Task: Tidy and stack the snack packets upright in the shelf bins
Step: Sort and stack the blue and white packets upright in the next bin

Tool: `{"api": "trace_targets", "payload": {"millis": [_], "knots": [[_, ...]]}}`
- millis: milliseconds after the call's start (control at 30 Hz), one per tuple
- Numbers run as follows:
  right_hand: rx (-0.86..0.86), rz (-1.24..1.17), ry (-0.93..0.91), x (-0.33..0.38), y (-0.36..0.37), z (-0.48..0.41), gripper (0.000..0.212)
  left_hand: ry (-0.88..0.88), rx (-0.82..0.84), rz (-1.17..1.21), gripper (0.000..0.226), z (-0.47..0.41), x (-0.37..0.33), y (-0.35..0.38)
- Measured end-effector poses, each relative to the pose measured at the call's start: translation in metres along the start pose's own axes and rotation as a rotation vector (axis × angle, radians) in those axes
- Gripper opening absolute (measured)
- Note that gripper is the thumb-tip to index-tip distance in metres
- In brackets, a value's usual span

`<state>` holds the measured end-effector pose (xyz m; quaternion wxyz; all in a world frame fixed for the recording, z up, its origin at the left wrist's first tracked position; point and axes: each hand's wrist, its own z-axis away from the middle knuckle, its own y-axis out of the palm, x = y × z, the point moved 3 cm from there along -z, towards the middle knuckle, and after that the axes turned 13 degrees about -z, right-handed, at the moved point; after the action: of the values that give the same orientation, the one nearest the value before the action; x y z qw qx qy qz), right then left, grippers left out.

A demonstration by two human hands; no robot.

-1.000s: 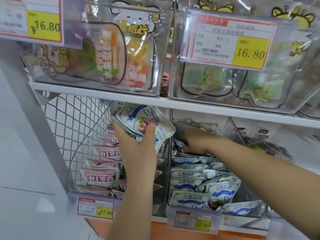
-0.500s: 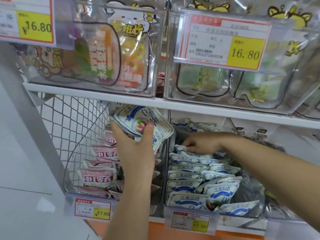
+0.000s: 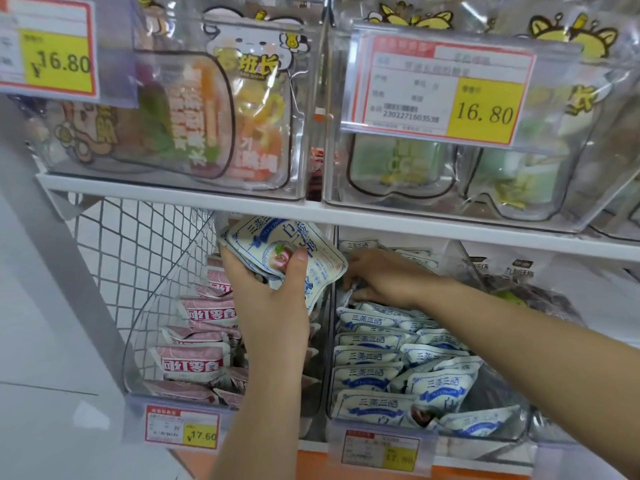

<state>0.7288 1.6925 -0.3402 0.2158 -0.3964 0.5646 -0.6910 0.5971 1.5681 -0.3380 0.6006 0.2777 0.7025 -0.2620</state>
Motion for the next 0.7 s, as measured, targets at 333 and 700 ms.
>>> {"api": "trace_targets", "payload": {"millis": [333,700], "knots": [[-0.024,0.088,-0.032,-0.003,-0.01,0.028,0.012,0.001,-0.001,0.031,0.071,0.002,-0.006,-0.003],[0.007,-0.082,0.072,-0.01,-0.007,0.037,0.017,-0.006,-0.003,0.04,0.073,-0.001,-0.003,-0.004]]}}
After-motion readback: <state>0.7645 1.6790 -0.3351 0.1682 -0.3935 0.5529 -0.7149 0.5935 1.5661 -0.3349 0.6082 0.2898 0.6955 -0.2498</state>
